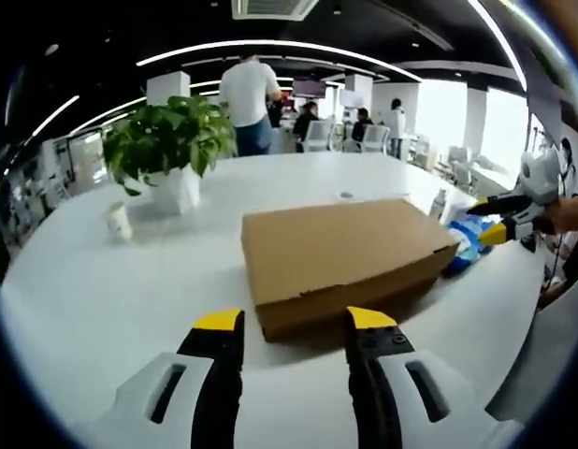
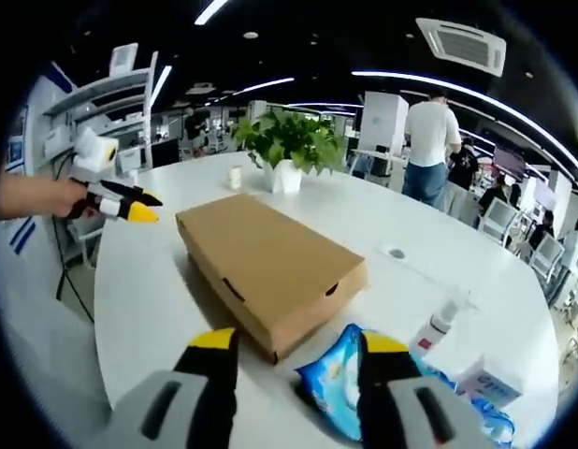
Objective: Operate the shoe box by opening the lid, removing the specified soft item, and placing it in the target area until the item is outside and the box remains undamaged.
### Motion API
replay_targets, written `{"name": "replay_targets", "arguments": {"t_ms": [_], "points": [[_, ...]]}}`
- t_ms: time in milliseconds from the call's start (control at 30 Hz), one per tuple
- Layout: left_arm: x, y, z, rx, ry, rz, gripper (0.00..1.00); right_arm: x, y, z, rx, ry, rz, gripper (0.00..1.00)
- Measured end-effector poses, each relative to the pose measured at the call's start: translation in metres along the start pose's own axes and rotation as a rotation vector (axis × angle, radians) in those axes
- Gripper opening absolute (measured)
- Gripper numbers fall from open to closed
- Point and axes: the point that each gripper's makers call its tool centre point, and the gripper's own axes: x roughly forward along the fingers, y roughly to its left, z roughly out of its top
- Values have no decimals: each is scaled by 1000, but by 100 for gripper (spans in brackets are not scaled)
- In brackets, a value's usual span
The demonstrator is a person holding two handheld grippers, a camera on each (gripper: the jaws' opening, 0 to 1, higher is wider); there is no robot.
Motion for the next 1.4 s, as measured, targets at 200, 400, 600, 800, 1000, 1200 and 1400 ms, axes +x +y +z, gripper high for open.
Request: {"name": "replay_targets", "arguments": {"t_ms": [200,400,600,800,1000,1200,1400], "points": [[-16,-19,6,24,-6,-21,53,-26,-6,-8,29,8,-28,54],[-36,-42,5,28,-1,-44,63,-59,-23,-17,42,18,-105,64],[-60,-61,10,56,-24,-52,74,-101,-39,-23,137,-3,-168,72],[-81,-88,16,61,-52,-76,83,-142,-37,-30,177,-35,-193,83],[-95,-116,6,97,-28,-132,86,-167,-30,-39,144,-26,-221,86],[-105,-130,2,98,-44,-151,94,-190,-17,-46,133,-22,-238,89],[-122,-131,6,108,-78,-130,99,-207,-9,-51,158,-41,-244,89]]}}
